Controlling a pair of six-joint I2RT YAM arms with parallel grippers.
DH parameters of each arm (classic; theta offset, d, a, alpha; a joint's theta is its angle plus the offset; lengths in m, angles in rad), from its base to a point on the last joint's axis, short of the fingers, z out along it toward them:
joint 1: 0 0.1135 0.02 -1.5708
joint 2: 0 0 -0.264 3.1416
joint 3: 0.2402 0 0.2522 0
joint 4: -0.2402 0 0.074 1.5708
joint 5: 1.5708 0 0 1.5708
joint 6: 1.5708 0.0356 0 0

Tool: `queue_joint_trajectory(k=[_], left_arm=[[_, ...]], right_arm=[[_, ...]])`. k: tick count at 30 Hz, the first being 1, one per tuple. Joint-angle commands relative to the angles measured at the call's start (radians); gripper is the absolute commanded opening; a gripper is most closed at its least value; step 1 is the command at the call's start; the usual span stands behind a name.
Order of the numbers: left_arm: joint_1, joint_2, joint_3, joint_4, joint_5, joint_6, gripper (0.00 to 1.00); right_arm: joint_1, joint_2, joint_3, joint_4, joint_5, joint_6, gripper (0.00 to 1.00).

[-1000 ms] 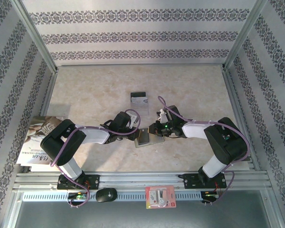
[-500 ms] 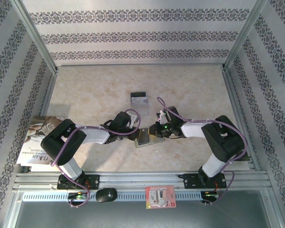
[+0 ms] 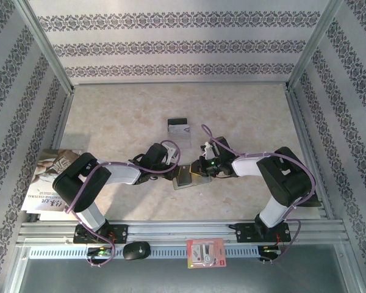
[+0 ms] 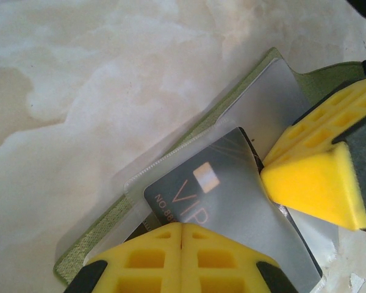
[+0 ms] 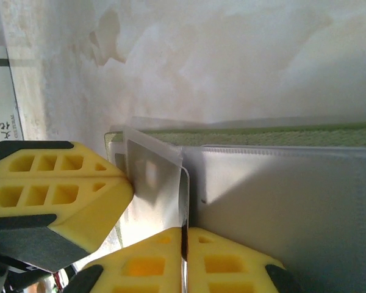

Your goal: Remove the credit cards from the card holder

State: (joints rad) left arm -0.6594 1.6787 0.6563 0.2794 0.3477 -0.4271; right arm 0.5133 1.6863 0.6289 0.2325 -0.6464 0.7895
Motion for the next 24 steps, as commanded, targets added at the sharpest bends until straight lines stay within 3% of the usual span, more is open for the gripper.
queue_joint_trajectory(k=[1,14,24], left_arm=[[0.009,0.072,-0.056,-0.151,-0.052,-0.010,0.00],[0.019,0.049,-0.069,-0.167,-0.058,-0.004,0.00],[0.024,0.039,-0.061,-0.176,-0.049,-0.006,0.00]], right_arm=[[0.021,0.022,-0.009,0.032,0.002,0.004,0.03],[-0.033,-0.128,-0.077,-0.116,0.149,-0.047,0.00],[-0.023,-0.234,-0.028,-0.262,0.209,-0.114,0.00]])
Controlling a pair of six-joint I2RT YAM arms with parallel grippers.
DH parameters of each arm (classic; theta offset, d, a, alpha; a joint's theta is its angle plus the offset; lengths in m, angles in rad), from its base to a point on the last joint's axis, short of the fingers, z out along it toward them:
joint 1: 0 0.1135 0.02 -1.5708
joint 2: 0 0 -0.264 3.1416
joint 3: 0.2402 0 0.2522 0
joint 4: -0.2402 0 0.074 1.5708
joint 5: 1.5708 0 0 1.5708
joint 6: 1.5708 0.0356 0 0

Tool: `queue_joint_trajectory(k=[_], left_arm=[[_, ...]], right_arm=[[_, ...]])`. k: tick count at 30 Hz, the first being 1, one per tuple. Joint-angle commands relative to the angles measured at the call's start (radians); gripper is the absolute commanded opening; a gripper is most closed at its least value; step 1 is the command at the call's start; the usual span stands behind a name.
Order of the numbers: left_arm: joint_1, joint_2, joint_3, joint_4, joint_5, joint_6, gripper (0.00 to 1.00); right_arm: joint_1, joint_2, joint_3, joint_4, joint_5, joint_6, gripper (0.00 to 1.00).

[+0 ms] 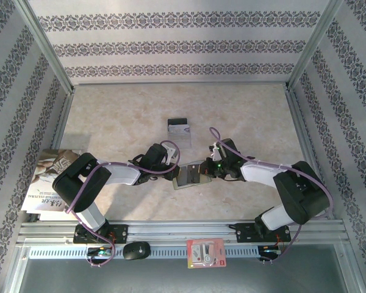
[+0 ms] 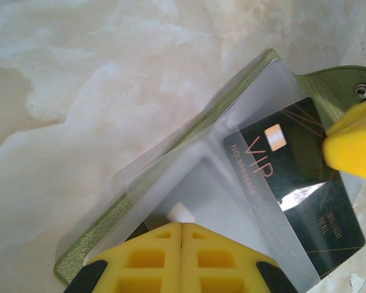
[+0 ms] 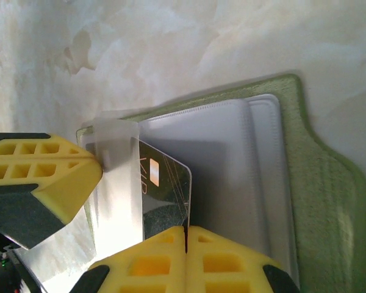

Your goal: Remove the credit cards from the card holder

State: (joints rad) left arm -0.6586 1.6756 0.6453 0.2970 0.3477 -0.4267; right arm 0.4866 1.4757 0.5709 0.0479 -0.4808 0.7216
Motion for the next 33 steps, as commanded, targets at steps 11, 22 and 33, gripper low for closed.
queue_joint_trajectory(k=[11,22,33], left_arm=[[0.024,0.038,-0.039,-0.206,-0.048,0.005,0.00],[0.023,0.036,-0.040,-0.196,-0.038,0.001,0.00],[0.023,0.037,-0.042,-0.193,-0.034,0.000,0.00]], right_arm=[[0.061,-0.076,0.121,-0.260,0.169,-0.115,0.00],[0.107,-0.055,0.206,-0.382,0.224,-0.179,0.00],[0.153,0.039,0.222,-0.305,0.172,-0.153,0.17]])
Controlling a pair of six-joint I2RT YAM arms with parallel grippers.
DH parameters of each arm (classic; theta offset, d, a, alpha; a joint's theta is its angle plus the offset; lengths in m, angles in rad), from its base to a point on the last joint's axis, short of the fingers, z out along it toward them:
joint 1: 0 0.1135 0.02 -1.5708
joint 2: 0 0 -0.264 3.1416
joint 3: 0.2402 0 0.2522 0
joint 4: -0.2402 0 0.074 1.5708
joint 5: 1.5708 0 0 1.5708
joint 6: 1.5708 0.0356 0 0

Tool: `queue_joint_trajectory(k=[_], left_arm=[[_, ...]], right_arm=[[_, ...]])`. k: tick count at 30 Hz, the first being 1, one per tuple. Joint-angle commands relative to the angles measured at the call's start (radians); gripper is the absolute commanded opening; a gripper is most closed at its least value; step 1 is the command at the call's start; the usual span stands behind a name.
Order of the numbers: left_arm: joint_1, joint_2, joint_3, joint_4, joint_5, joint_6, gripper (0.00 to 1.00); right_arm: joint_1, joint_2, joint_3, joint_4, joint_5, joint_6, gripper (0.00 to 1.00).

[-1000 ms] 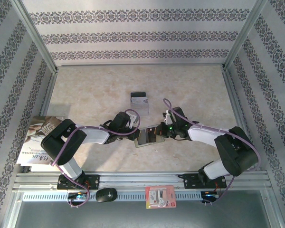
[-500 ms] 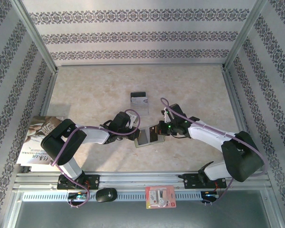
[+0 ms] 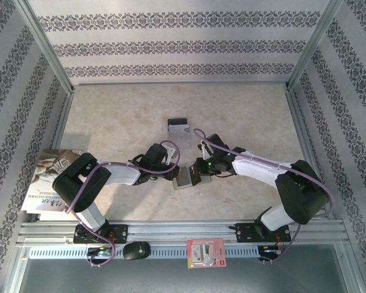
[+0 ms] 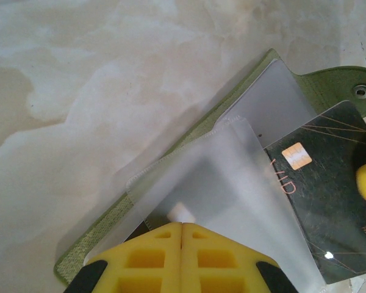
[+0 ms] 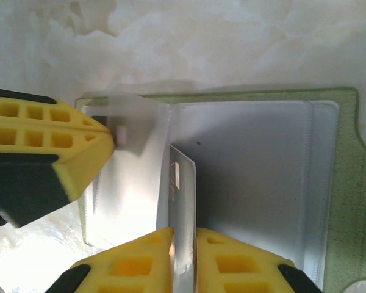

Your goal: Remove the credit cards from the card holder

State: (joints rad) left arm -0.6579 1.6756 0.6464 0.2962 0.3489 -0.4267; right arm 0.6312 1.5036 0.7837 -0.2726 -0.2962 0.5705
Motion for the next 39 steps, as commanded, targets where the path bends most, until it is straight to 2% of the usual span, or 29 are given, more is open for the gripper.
queue_joint_trajectory(k=[1,6,9,14,21,24,30,31,33,39], left_arm=[[0.023,0.037,-0.043,-0.192,-0.036,0.000,0.00],[0.022,0.023,-0.042,-0.195,-0.035,-0.008,0.00],[0.022,0.001,-0.037,-0.198,-0.025,-0.020,0.00],[0.022,-0.086,-0.013,-0.233,-0.007,-0.035,0.19],[0.041,-0.274,-0.005,-0.267,-0.003,-0.089,0.32],[0.058,-0.361,-0.019,-0.285,-0.006,-0.107,0.40],[0.085,-0.536,-0.045,-0.364,-0.063,-0.104,0.71],[0.091,-0.562,-0.048,-0.377,-0.072,-0.103,0.78],[0.099,-0.607,-0.053,-0.399,-0.094,-0.099,1.00],[0.128,-0.686,-0.066,-0.466,-0.138,-0.094,1.00]], right_arm=[[0.009,0.011,0.009,0.016,-0.011,-0.004,0.16],[-0.024,-0.030,0.009,-0.007,-0.003,-0.037,0.01],[-0.043,-0.083,0.025,-0.039,-0.006,-0.100,0.00],[-0.046,-0.187,0.058,-0.068,0.017,-0.248,0.00],[-0.054,-0.255,0.152,-0.025,0.039,-0.450,0.00],[-0.074,-0.223,0.238,-0.023,-0.021,-0.562,0.00],[-0.099,-0.072,0.480,-0.165,-0.045,-0.839,0.00],[-0.100,-0.039,0.527,-0.200,-0.050,-0.887,0.00],[-0.102,0.021,0.617,-0.262,-0.068,-0.965,0.00],[-0.102,0.201,0.846,-0.387,-0.020,-1.134,0.00]])
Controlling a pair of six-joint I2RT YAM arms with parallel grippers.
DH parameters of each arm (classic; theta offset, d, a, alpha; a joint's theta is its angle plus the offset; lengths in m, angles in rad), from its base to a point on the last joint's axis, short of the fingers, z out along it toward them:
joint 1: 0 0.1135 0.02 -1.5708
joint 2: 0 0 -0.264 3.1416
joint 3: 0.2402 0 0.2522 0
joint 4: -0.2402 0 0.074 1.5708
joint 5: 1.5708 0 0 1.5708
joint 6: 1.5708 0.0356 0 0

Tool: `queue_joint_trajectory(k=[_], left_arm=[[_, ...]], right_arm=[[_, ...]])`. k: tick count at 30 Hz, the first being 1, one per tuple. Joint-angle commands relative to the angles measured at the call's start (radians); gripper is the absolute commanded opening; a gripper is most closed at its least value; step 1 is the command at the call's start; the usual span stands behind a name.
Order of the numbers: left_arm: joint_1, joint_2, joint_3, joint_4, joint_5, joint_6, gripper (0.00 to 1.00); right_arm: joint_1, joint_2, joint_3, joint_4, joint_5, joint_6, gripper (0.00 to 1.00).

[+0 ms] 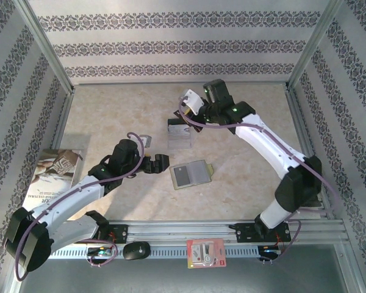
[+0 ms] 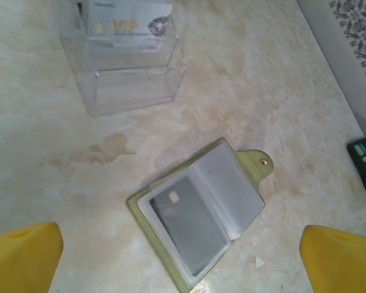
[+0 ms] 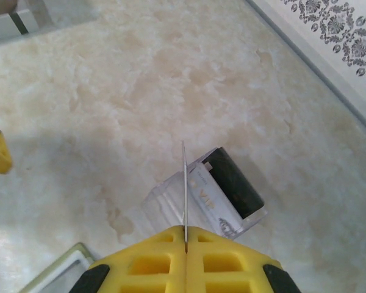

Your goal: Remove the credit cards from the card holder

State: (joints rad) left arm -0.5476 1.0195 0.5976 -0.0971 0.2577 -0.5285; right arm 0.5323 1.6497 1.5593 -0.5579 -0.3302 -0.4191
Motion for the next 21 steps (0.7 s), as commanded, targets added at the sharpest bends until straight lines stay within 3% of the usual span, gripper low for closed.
queue_joint_trajectory(k=[1,10,21], left_arm=[[0.021,-0.040,-0.027,-0.076,-0.063,0.002,1.00],[0.043,-0.116,-0.055,-0.101,-0.203,0.010,1.00],[0.058,-0.070,-0.061,-0.096,-0.235,0.010,1.00]], right_arm=[[-0.003,0.086,0.099,-0.117,0.030,-0.170,0.00],[0.030,0.279,0.230,-0.084,0.225,-0.340,0.00],[0.072,0.357,0.199,0.048,0.317,-0.544,0.00]])
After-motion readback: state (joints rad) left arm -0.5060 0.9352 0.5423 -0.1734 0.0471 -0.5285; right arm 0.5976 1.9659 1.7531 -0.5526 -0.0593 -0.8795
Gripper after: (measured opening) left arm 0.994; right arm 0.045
